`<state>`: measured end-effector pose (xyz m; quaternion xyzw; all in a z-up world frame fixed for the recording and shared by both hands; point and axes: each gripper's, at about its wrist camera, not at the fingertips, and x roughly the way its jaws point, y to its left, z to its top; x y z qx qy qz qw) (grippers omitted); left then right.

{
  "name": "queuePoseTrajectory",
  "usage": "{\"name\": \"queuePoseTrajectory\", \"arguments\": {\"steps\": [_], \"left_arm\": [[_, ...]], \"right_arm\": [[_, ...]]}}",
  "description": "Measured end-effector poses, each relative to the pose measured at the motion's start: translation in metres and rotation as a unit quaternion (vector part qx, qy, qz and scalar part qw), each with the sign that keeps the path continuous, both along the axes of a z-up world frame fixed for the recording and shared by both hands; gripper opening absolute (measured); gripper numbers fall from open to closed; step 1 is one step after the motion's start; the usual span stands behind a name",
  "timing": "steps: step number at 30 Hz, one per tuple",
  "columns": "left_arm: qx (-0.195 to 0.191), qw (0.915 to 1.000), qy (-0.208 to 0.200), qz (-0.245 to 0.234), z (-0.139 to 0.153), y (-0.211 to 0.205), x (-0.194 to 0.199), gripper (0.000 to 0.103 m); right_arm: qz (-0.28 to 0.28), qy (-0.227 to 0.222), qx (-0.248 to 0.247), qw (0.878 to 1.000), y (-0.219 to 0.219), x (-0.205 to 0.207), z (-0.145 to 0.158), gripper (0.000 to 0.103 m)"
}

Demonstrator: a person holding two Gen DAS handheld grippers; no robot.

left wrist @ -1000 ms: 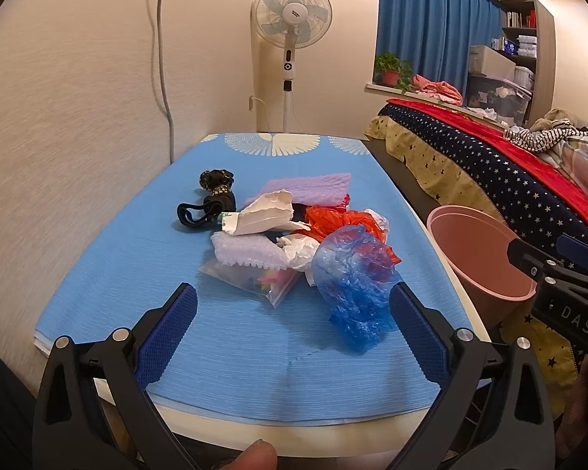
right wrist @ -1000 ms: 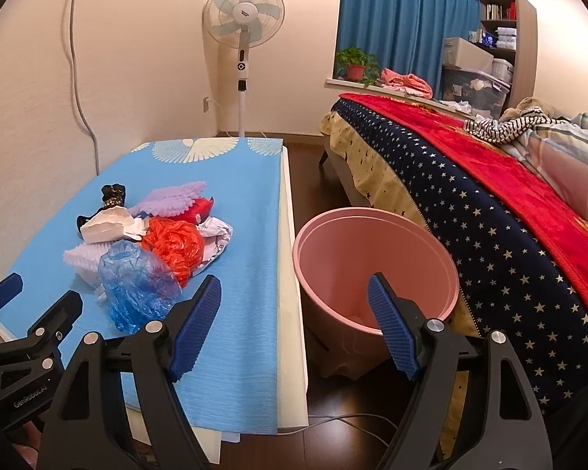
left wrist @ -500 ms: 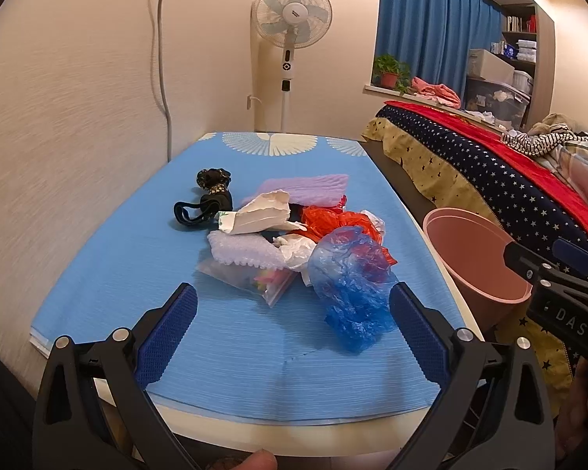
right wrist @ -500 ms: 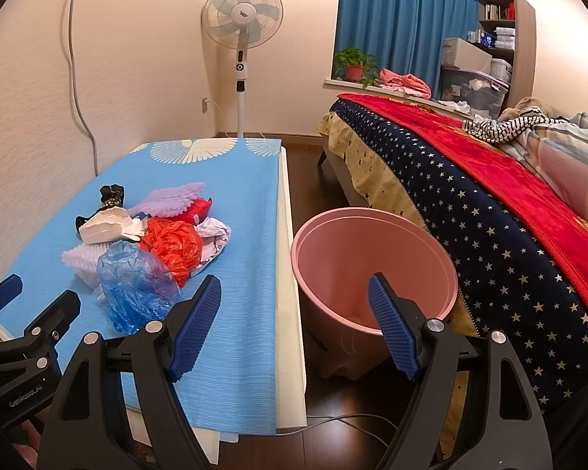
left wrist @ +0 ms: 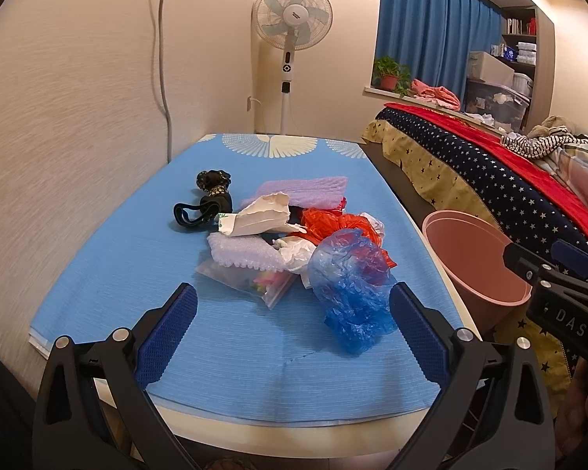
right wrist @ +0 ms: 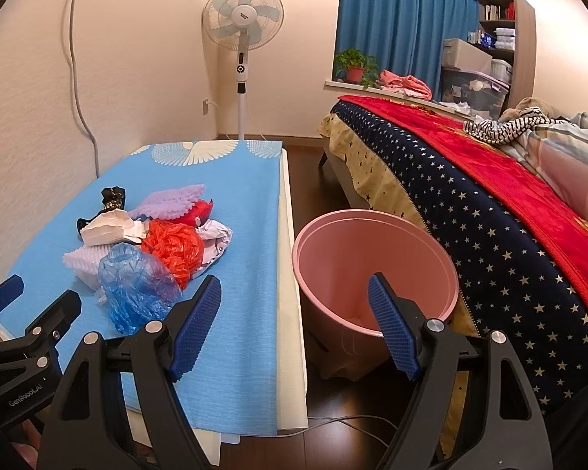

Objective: Collect trash

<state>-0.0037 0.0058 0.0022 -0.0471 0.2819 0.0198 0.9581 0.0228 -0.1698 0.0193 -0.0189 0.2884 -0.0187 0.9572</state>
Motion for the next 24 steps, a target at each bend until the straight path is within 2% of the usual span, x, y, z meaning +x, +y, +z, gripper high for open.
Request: {"name": "queuePoseTrajectory", "arguments": {"steps": [9, 11, 14, 17, 20, 24], "left_arm": [[-0.001, 1.0000, 0.000, -0.003, 0.000, -0.001, -0.001, 0.095], [-0.002, 1.0000, -0.001, -0.004, 0.001, -0.001, -0.001, 0.094], [-0.003, 1.0000, 0.000, -0.003, 0.001, -0.001, 0.000, 0.089], [-0.016, 0.9998, 0.003, 0.008, 0.000, 0.007, 0.003, 0.075], [-0.029, 0.9992, 0.004, 0.026, 0.000, 0.015, 0.005, 0.065], [-0.035, 0.9985, 0.003, 0.040, -0.001, 0.024, 0.010, 0.061]], "right_arm": [[0.003, 0.000, 0.007, 1.000, 0.000, 0.001, 0.000, 0.076], [0.002, 0.002, 0.014, 1.000, -0.001, 0.002, 0.000, 0.070], [-0.002, 0.001, 0.031, 1.000, -0.005, 0.001, 0.002, 0.062], [-0.001, -0.003, 0.051, 0.999, -0.007, 0.001, 0.004, 0.055], [0.008, -0.004, 0.072, 0.997, -0.005, 0.003, 0.004, 0.055], [0.028, 0.002, 0.089, 0.996, 0.005, 0.010, 0.001, 0.055]]}}
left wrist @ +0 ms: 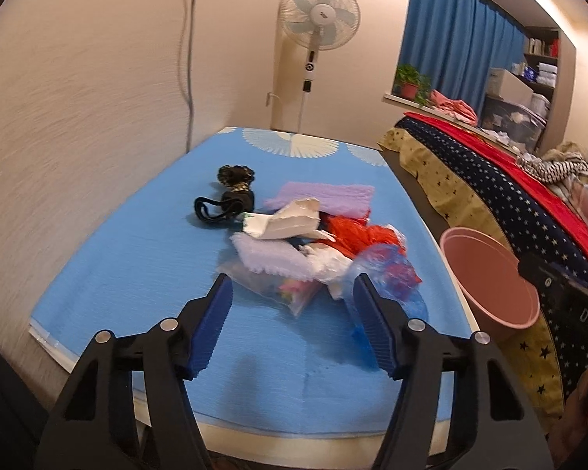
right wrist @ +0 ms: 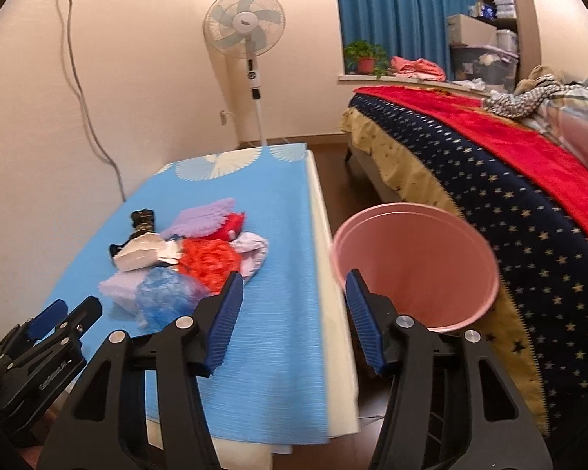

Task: Collect trash
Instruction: 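Reach the right tool to the blue plastic bag and close on it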

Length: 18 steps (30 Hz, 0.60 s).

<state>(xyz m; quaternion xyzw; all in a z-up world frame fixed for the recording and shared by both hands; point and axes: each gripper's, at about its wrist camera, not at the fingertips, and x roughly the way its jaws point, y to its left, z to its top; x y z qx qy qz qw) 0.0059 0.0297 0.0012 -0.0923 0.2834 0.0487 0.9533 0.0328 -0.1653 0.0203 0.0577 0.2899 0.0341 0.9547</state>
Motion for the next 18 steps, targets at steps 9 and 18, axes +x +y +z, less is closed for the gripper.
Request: {"name": "queuePoseTrajectory", "arguments": {"steps": [9, 18], "left_arm": [[-0.019, 0.9992, 0.000, 0.034, -0.004, 0.027, 0.027, 0.056], [-0.043, 0.9976, 0.019, 0.051, -0.018, 0.039, 0.057, 0.056]], "right_arm": [[0.050, 0.025, 0.025, 0.998, 0.028, 0.026, -0.018, 0.055], [0.099, 0.086, 0.036, 0.991, 0.058, 0.055, -0.055, 0.060]]}}
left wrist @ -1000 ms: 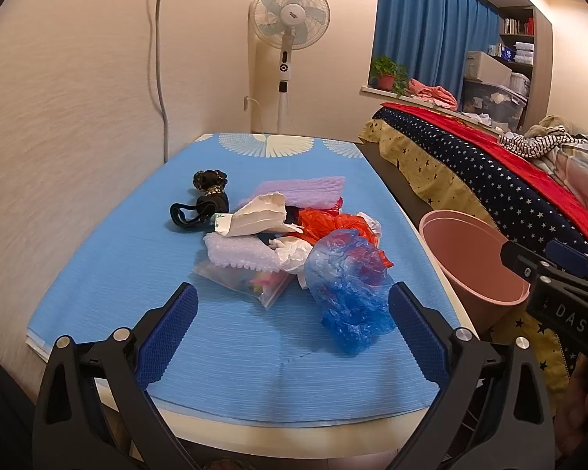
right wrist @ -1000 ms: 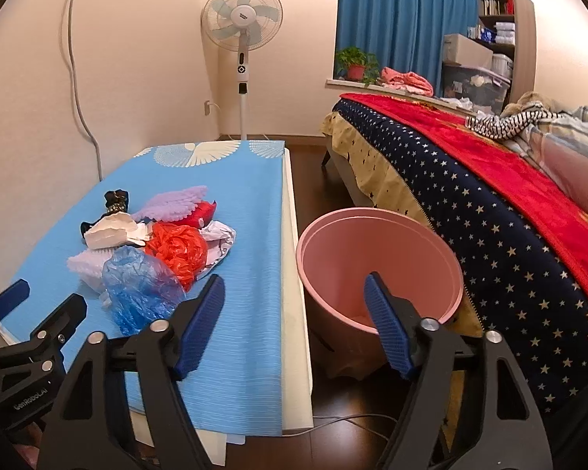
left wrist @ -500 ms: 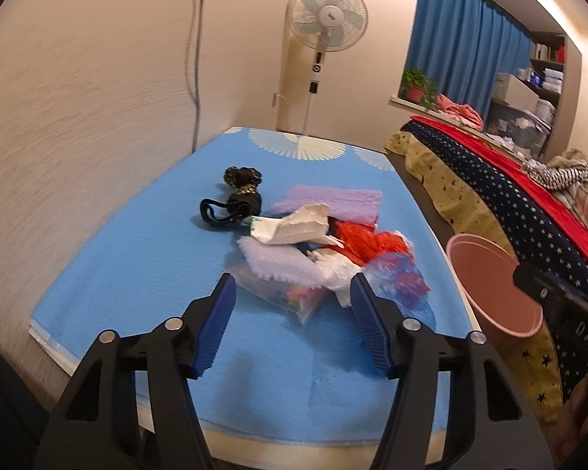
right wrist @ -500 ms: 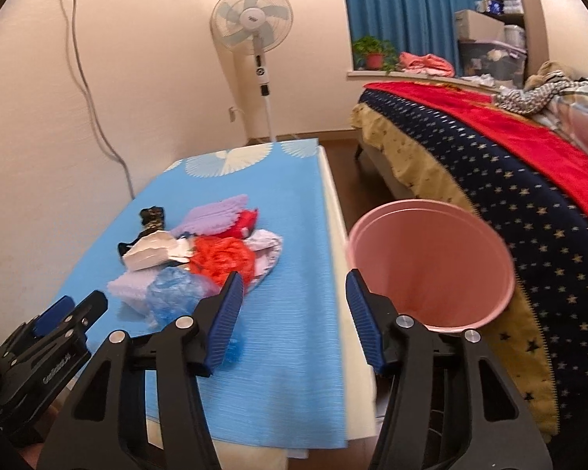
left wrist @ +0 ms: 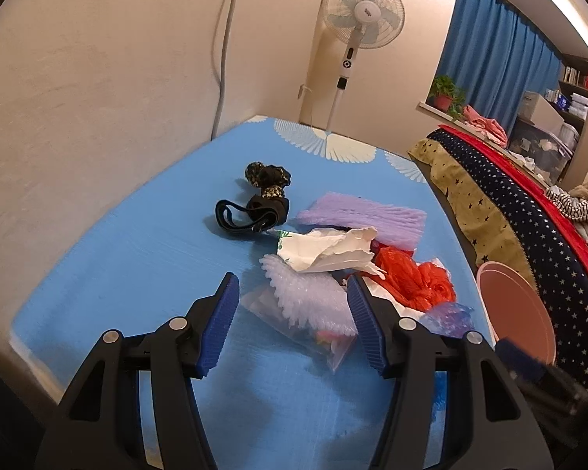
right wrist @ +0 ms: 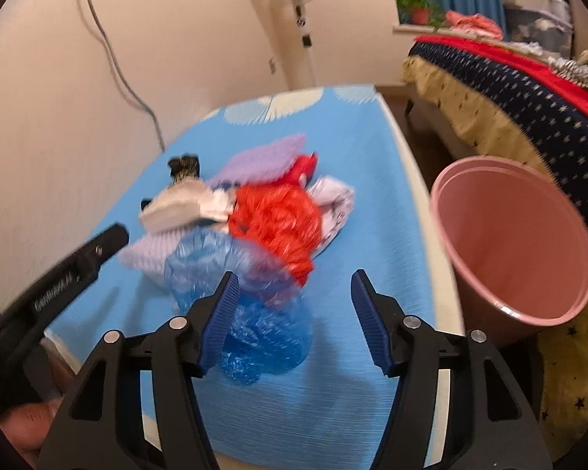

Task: Collect trash
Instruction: 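Reach the right tool to the blue plastic bag and close on it, then carry the blue bag with the right tool over the pink wastebasket while the left tool grasps white tissue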

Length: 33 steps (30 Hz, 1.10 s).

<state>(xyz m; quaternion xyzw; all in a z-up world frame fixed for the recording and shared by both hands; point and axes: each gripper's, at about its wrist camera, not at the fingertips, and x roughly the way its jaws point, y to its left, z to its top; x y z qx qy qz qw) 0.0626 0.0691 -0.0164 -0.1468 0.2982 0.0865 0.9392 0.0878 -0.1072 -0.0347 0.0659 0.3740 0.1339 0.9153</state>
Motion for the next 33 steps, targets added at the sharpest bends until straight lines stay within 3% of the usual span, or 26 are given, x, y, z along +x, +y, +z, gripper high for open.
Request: {"name": "queuePoseTrajectory", "arguments": {"steps": [4, 6, 8, 11, 13, 23, 33], "left_arm": [[-0.022, 0.9996, 0.019, -0.003, -0.012, 0.003, 0.011, 0.056], [-0.032, 0.9991, 0.029, -0.002, -0.018, 0.005, 0.015, 0.050], [-0.040, 0.9987, 0.033, -0.006, -0.021, 0.006, 0.016, 0.045], [-0.043, 0.9983, 0.032, -0.021, -0.022, 0.003, 0.017, 0.027], [-0.043, 0.9982, 0.034, -0.027, -0.021, 0.001, 0.018, 0.014], [-0.010, 0.9993, -0.008, -0.035, 0.007, -0.006, 0.001, 0.011], [0.016, 0.9975, -0.044, -0.053, 0.030, -0.016, -0.025, 0.011]], "right_arm": [[0.013, 0.024, 0.003, 1.000, 0.007, 0.005, -0.012, 0.055], [0.020, 0.028, 0.004, 0.999, 0.008, 0.005, -0.015, 0.047], [0.031, 0.027, 0.002, 0.999, 0.011, 0.004, -0.015, 0.031], [0.042, 0.023, -0.004, 0.999, 0.014, 0.002, -0.013, 0.009], [0.048, 0.017, -0.003, 0.999, 0.014, 0.000, -0.010, 0.002], [0.026, -0.057, 0.002, 0.998, -0.003, -0.019, 0.033, 0.001], [-0.031, -0.096, -0.009, 0.995, -0.034, -0.036, 0.060, 0.001]]}}
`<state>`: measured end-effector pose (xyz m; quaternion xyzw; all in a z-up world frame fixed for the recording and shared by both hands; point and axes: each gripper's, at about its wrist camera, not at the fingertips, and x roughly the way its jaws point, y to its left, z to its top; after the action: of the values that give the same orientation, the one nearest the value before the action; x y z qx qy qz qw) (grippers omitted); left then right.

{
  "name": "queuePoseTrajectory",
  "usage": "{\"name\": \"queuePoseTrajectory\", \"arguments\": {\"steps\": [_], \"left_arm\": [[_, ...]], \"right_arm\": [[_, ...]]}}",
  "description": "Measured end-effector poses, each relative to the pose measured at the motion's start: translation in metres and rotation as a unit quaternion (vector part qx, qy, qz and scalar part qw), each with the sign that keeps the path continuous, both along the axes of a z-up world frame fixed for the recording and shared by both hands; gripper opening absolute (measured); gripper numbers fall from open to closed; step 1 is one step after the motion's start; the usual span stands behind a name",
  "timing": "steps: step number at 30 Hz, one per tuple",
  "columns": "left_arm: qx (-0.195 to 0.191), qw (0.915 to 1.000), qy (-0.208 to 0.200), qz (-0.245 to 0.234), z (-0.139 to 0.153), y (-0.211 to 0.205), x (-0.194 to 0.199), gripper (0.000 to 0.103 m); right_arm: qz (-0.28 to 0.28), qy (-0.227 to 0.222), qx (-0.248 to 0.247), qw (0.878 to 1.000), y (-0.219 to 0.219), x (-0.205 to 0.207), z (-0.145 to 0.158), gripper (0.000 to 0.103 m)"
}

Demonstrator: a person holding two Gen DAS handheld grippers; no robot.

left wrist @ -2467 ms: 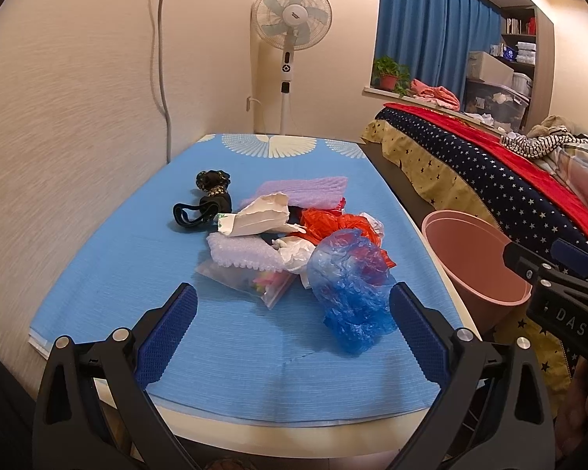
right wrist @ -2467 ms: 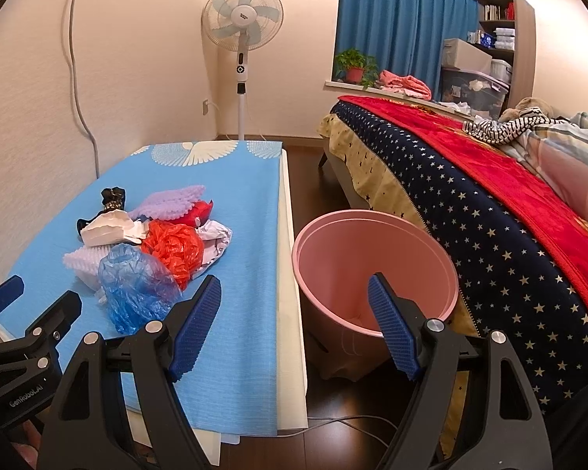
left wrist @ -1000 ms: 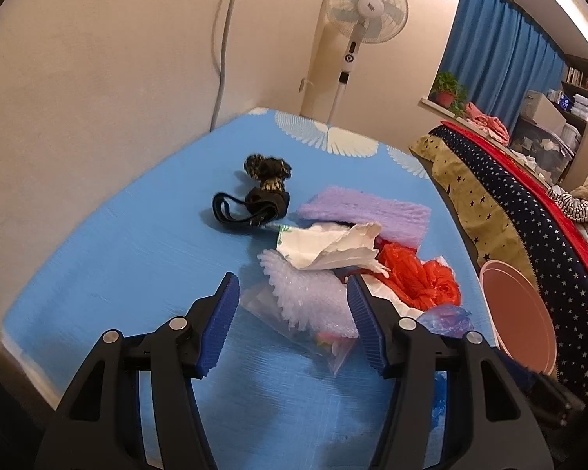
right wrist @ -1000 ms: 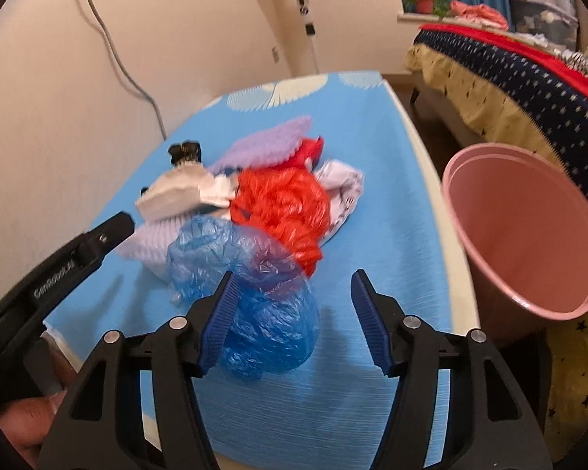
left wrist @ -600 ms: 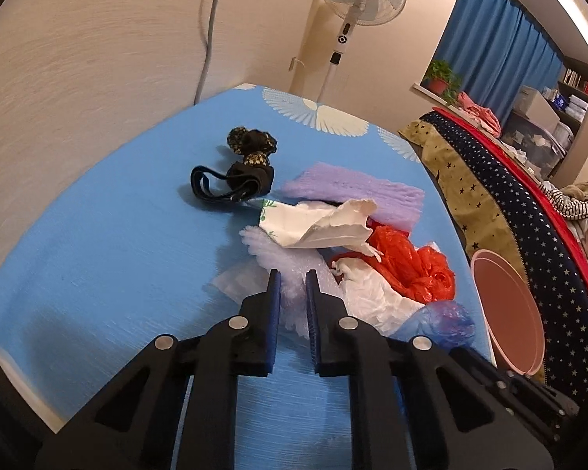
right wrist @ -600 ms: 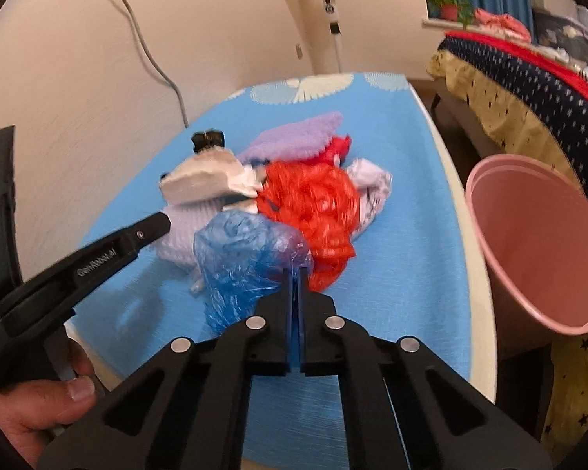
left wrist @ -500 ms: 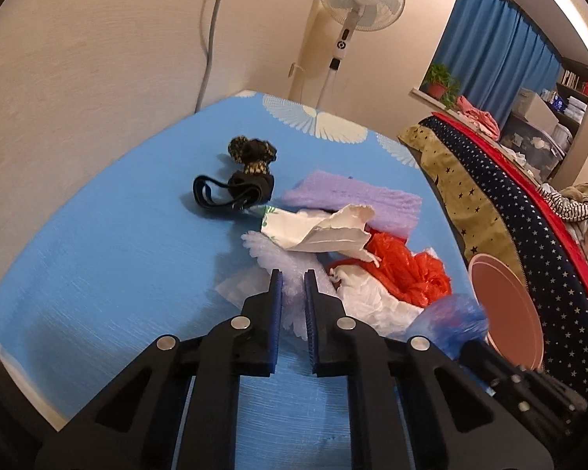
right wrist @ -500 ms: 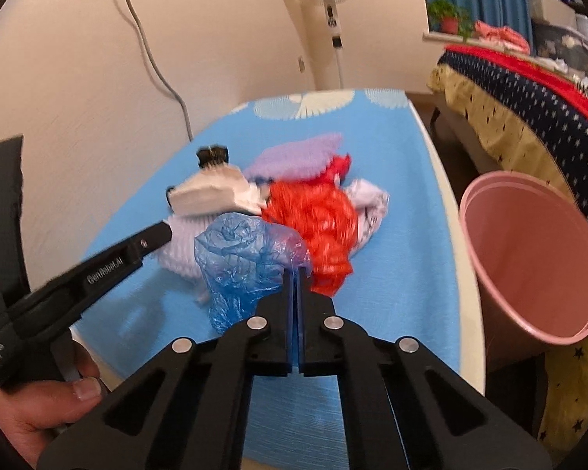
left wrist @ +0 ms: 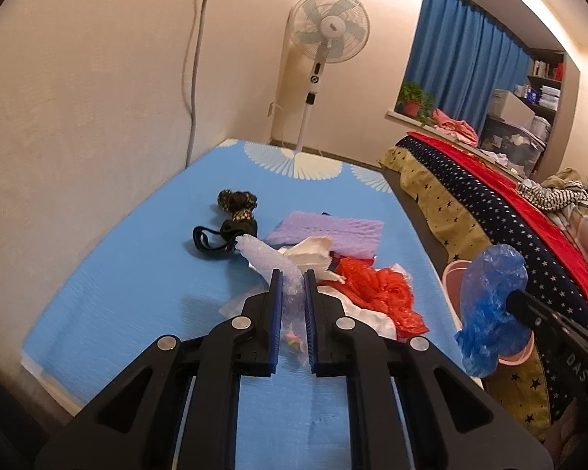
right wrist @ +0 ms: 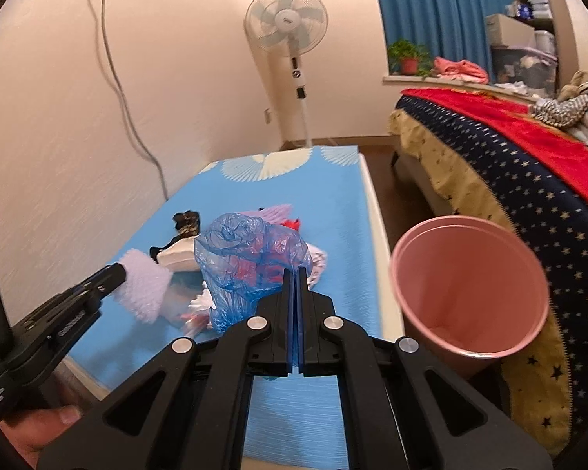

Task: Collect trash
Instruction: 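Carry the blue bag with the right tool over the pink wastebasket while the left tool grasps white tissue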

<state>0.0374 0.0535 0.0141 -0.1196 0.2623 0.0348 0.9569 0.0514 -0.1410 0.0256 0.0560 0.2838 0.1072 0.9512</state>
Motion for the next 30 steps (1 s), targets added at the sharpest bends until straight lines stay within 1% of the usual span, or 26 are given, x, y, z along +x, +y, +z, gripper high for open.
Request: {"name": "queuePoseTrajectory", "arguments": {"steps": [9, 16, 22, 25, 30], "left_arm": [[0.025, 0.9989, -0.027, -0.028, 0.017, -0.012, -0.012, 0.011], [0.030, 0.9973, -0.041, -0.053, 0.032, -0.028, -0.013, 0.011], [0.035, 0.9938, -0.052, -0.092, 0.049, -0.055, -0.004, 0.011], [0.033, 0.9918, -0.052, -0.112, 0.055, -0.071, 0.003, 0.011], [0.040, 0.9863, -0.058, -0.149, 0.067, -0.106, 0.019, 0.011]], "right_arm": [[-0.052, -0.011, -0.006, 0.999, -0.030, -0.006, 0.012, 0.001], [-0.099, -0.019, -0.007, 0.995, -0.058, -0.004, 0.028, 0.001], [-0.137, -0.038, -0.005, 0.990, -0.087, -0.001, 0.053, 0.001], [-0.153, -0.044, -0.006, 0.987, -0.102, 0.003, 0.065, 0.001], [-0.173, -0.048, -0.008, 0.984, -0.131, 0.013, 0.082, 0.001]]}}
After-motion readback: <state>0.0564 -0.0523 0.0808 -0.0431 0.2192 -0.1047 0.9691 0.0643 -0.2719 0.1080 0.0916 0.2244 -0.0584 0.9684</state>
